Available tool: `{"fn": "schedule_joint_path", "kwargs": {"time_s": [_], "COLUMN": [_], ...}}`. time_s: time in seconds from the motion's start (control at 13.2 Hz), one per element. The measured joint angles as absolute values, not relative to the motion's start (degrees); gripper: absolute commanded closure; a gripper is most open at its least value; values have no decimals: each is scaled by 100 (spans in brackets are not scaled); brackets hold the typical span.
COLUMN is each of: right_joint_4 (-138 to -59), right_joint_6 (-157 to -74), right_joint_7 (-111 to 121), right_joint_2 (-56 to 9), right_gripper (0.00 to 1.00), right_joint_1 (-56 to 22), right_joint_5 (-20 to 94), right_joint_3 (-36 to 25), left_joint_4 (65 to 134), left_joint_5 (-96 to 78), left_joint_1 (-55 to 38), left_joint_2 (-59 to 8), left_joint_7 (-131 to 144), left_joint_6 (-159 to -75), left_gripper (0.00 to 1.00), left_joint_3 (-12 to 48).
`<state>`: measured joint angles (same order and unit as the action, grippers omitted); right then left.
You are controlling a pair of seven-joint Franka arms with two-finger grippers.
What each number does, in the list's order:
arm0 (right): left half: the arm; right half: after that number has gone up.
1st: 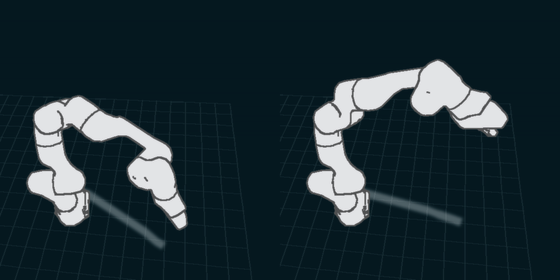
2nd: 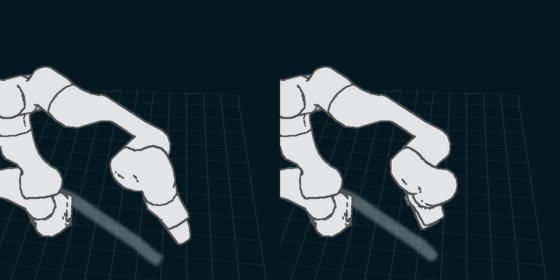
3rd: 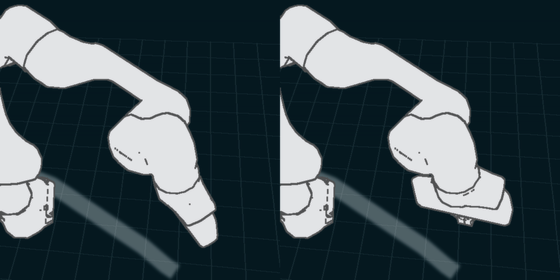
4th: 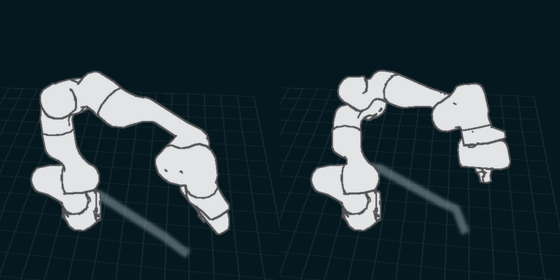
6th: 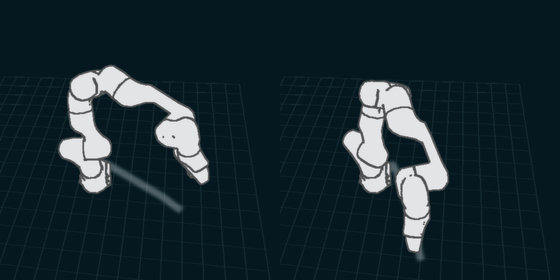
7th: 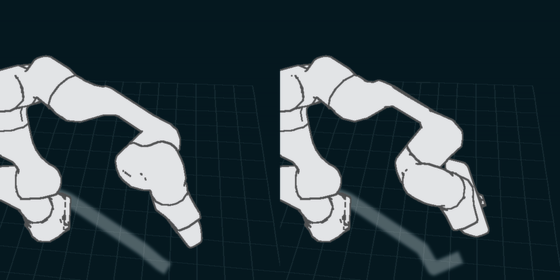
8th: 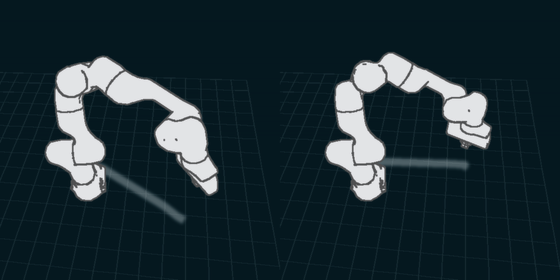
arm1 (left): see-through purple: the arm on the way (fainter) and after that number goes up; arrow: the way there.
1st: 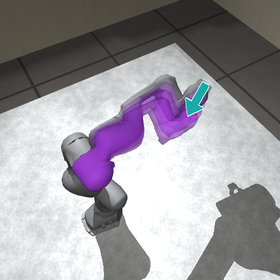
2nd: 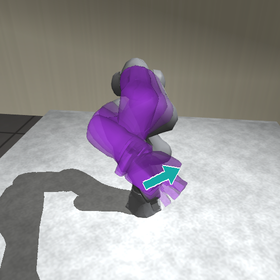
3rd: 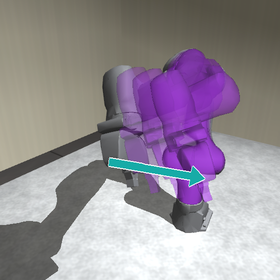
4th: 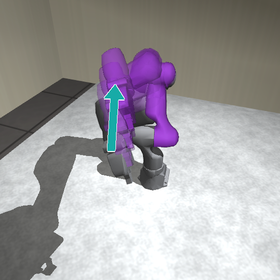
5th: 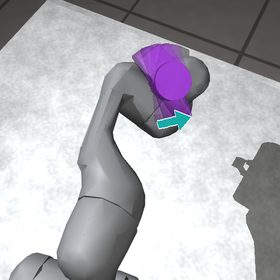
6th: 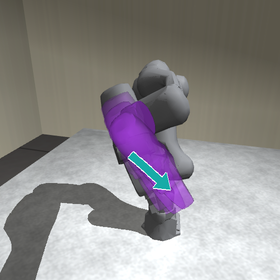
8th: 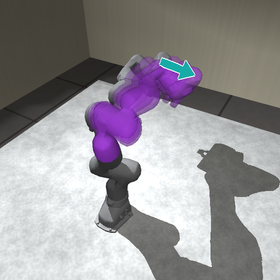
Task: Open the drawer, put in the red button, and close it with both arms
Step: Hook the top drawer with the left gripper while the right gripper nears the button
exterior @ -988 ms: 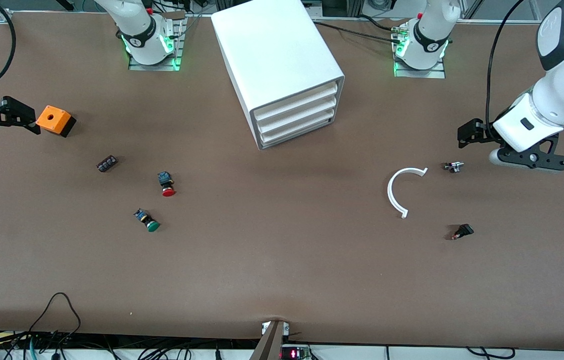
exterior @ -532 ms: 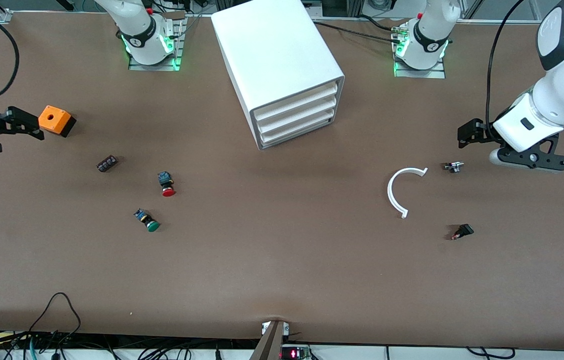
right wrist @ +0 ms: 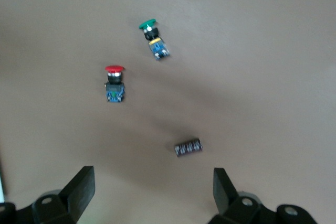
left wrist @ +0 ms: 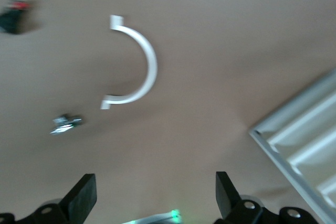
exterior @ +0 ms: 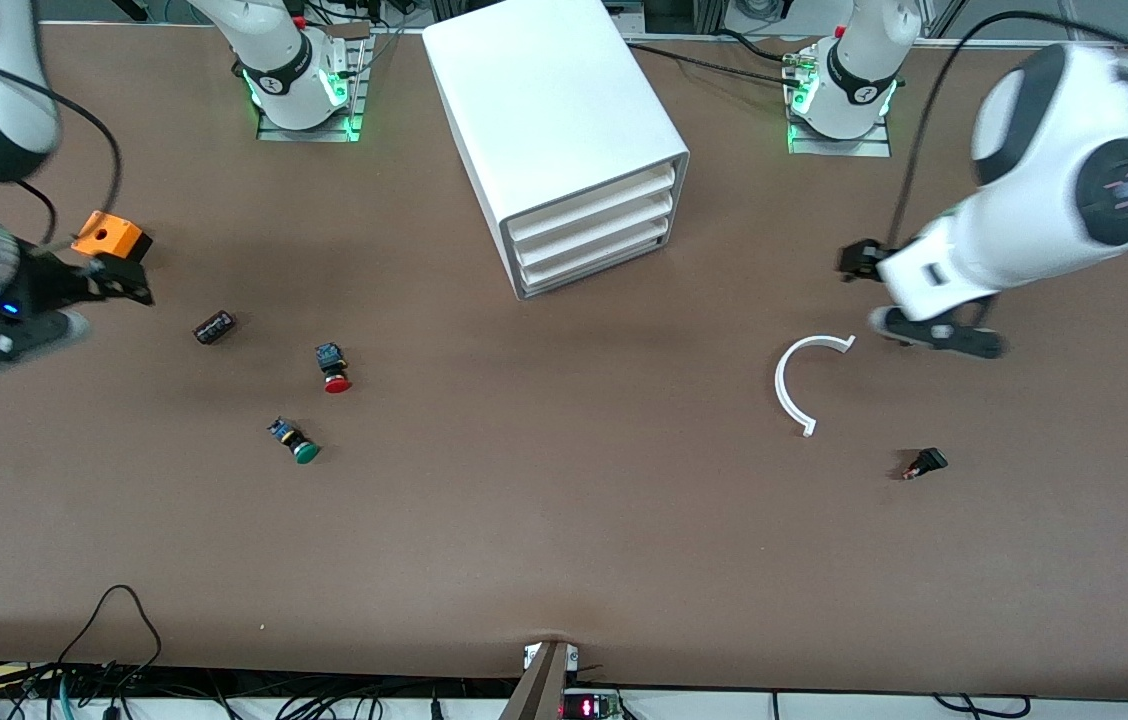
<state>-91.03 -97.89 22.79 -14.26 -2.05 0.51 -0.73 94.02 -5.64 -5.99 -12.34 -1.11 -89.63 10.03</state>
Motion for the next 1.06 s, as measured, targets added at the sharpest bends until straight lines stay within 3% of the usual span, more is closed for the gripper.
{"fn": "schedule_joint_path", "kwargs": {"time_s": [0.3, 0.61, 0.84, 1.06], "right_joint_4": [-9105, -9111, -9109, -9108], "right_joint_6": [-10191, -10803, -11269, -11730], "right_joint_7": [2275, 2277, 2274, 2270], "right_joint_2": [-2046, -2616, -2971, -3200], "right_gripper": [0, 0, 0, 0], "right_joint_1": [-327, -466, -732, -915], "right_joint_5": [252, 319, 320, 321], "right_joint_3": [-73, -69, -65, -61], "left_joint_4": [9419, 9437, 9511, 10077], "left_joint_5": [-2120, -3911, -4520, -5443], "left_joint_1": [-599, -625, -621, -595], "left_joint_2": [-1694, -2569, -2763, -2749], "left_joint_7": [-117, -392, -1551, -2909], "left_joint_6": [-8896, -8940, -9267, -9597], "left_gripper": [0, 0, 8, 17], "left_joint_3": [1055, 1164, 1174, 1180]}}
